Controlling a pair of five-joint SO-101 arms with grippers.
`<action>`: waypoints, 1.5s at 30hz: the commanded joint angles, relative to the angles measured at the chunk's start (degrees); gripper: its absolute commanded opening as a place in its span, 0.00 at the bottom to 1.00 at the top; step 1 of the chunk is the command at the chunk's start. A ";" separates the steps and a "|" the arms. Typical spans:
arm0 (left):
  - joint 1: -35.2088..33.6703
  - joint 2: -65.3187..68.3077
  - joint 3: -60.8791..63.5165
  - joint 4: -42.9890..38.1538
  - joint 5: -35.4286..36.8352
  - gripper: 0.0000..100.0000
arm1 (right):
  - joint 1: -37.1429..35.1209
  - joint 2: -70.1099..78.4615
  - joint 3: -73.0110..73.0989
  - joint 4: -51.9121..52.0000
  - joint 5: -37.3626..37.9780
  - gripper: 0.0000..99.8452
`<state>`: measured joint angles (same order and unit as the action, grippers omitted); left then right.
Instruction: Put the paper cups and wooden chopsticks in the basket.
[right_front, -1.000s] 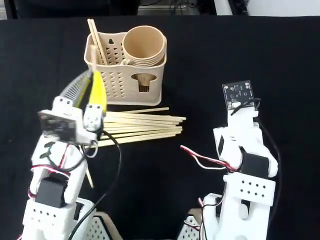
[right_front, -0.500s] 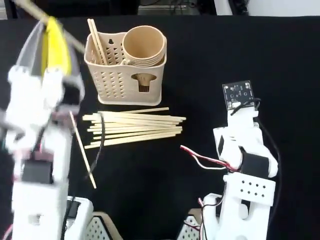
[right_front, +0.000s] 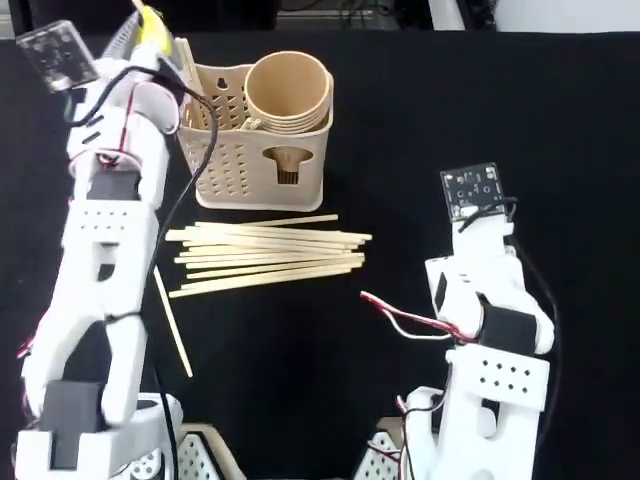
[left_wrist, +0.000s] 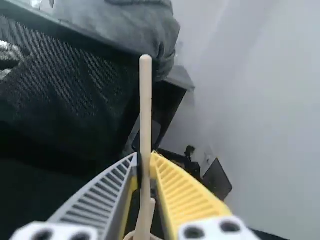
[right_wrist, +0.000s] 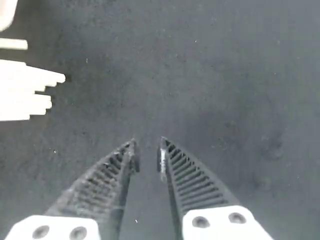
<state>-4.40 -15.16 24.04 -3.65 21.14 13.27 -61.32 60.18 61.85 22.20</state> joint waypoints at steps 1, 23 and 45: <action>1.45 0.09 -2.77 -0.70 -2.73 0.03 | -0.62 -0.31 -0.31 -1.32 0.70 0.08; 3.21 -16.18 -9.63 39.47 -20.04 0.18 | -0.62 0.04 -0.31 -1.41 0.70 0.08; 27.21 -34.20 36.18 53.80 -78.86 0.18 | -0.53 0.04 -0.22 -1.14 0.44 0.08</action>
<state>19.96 -48.75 52.70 58.33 -53.76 13.36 -61.41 60.18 61.85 22.46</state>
